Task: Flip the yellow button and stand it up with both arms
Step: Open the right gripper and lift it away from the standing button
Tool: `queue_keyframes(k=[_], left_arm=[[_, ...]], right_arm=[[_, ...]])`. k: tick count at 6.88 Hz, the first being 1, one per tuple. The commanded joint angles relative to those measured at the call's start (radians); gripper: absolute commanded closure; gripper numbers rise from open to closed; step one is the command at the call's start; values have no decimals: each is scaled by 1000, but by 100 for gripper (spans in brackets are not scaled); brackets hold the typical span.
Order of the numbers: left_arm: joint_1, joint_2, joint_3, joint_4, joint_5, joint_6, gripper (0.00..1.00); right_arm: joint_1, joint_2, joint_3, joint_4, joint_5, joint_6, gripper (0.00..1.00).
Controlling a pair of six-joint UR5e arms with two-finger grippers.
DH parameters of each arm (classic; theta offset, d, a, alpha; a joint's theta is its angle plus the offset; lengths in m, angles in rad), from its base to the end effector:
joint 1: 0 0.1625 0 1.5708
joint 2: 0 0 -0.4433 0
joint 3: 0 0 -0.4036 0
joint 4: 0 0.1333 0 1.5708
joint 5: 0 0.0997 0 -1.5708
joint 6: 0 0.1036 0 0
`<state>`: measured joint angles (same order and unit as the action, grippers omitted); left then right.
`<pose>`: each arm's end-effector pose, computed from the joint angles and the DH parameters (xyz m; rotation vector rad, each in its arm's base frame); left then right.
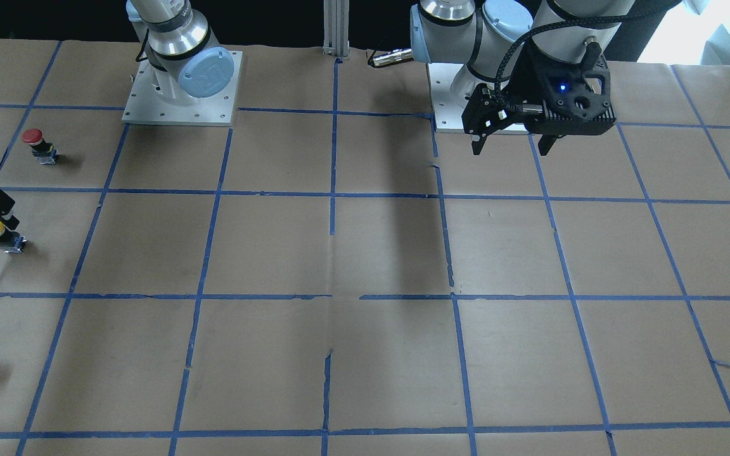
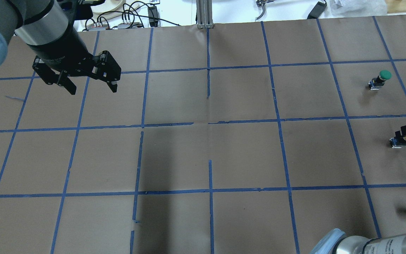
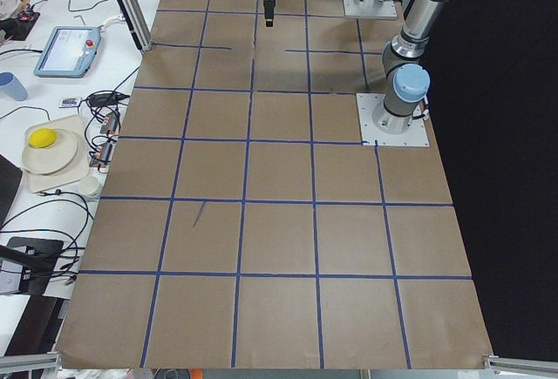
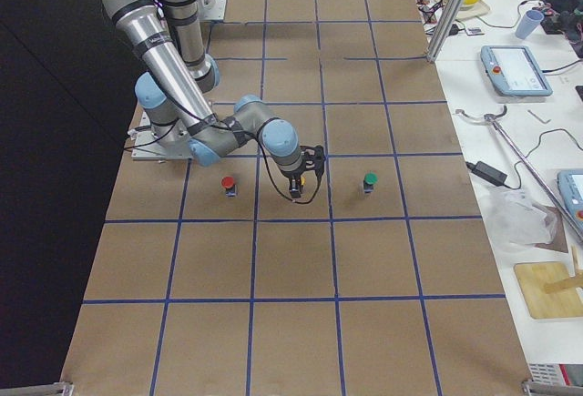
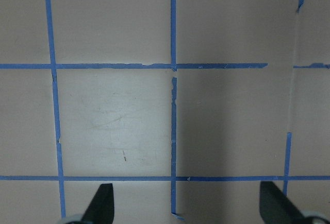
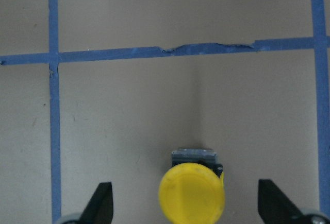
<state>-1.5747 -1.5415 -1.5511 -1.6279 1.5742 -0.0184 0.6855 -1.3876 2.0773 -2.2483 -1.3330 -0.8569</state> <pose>-0.1349 -0.4885 0.5210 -0.0227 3.1380 0.0127 -0.2799 -0.4326 0.2397 0.0443 2.9677 -0.2596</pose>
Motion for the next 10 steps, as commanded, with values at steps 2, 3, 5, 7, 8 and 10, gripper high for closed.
queue_keyframes(k=[2,3,5,7,8,10], left_arm=[[2,6,-1,-6,-5,0,0],[2,6,-1,-6,-3,0,0],[1,12,-1,-9,-2,0,0],[1,15,-3,-10,1,-2,0],[-1,14,-3,-10,-2,-2,0],[-2,15,-10,-18,4,-2,0]], right_arm=[[41,-118,-182,401,-14,99,0],[102,-142,-274,529,-53,175,0],[338,-194,-400,671,-151,452,0],[567,-260,-405,690,-186,704,0],[668,-278,-408,691,-187,784,0],[863,-291,-408,690,-190,910,0]])
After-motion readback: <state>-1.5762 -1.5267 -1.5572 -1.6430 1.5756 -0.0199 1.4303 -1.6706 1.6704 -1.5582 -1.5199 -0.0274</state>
